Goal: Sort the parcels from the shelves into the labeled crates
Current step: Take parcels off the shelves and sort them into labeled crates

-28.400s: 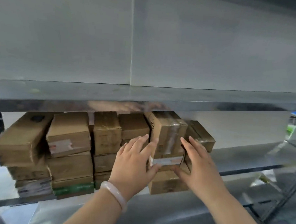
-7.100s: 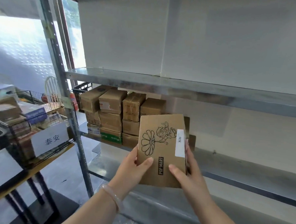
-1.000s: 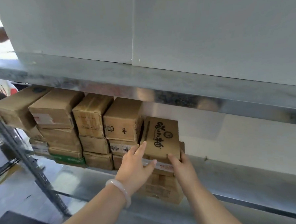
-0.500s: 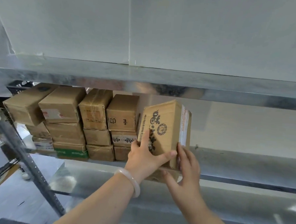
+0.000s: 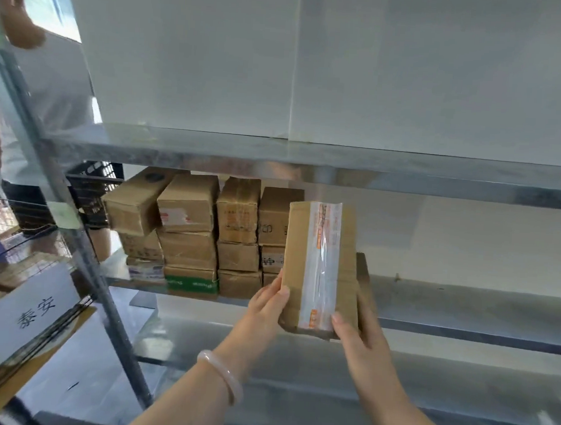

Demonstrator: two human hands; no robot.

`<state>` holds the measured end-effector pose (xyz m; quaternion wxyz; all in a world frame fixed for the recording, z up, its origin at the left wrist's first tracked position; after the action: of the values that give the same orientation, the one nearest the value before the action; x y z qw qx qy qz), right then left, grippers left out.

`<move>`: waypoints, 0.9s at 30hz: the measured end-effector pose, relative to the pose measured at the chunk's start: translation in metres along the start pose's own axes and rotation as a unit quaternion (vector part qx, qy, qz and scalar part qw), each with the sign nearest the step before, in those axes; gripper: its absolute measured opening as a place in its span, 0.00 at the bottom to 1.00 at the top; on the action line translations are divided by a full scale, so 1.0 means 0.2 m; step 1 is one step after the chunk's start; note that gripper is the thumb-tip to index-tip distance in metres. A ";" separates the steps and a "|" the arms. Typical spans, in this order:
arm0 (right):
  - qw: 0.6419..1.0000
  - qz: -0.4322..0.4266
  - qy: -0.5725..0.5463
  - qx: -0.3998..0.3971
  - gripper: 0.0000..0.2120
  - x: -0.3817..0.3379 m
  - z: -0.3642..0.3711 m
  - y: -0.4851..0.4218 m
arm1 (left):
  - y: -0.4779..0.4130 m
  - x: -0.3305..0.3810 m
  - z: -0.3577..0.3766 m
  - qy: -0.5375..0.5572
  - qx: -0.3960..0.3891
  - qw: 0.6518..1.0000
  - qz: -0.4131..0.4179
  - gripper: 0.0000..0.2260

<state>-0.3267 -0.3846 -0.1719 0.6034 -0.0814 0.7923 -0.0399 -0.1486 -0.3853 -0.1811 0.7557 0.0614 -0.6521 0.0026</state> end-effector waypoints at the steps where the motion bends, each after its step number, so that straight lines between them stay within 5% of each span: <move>1: 0.999 -0.018 0.038 0.007 0.38 -0.04 0.05 0.02 | 0.03 0.04 -0.06 -0.036 0.022 0.999 0.030 0.17; 8: 0.944 -0.150 0.292 -0.030 0.46 -0.29 0.58 0.22 | 0.31 0.17 -0.48 0.024 0.033 0.997 0.071 0.50; 14: 0.936 -0.229 0.248 -0.099 0.34 -0.51 0.97 0.39 | 0.60 0.18 -1.01 0.090 0.138 0.983 0.079 0.40; 19: 0.972 -0.143 0.100 -0.161 0.32 -0.62 1.24 0.40 | 0.88 0.18 -1.37 0.128 0.203 0.969 0.065 0.43; 27: 0.953 -0.155 -0.015 -0.261 0.34 -0.70 1.74 0.48 | 1.18 0.23 -1.77 0.094 0.292 0.946 0.100 0.39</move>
<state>0.0360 -0.2524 -0.1471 0.5592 -0.3581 0.7437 0.0768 0.1872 -0.1199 -0.1650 0.7584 0.2131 -0.5514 0.2746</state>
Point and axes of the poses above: each hand's wrist, its own y-axis away from the middle knuckle, its own z-axis out of the palm, x = y × z, the point moved 9 cm from there along -y, towards the middle knuckle, and after that the axes turned 7 degrees about y, right-handed, at the moved point
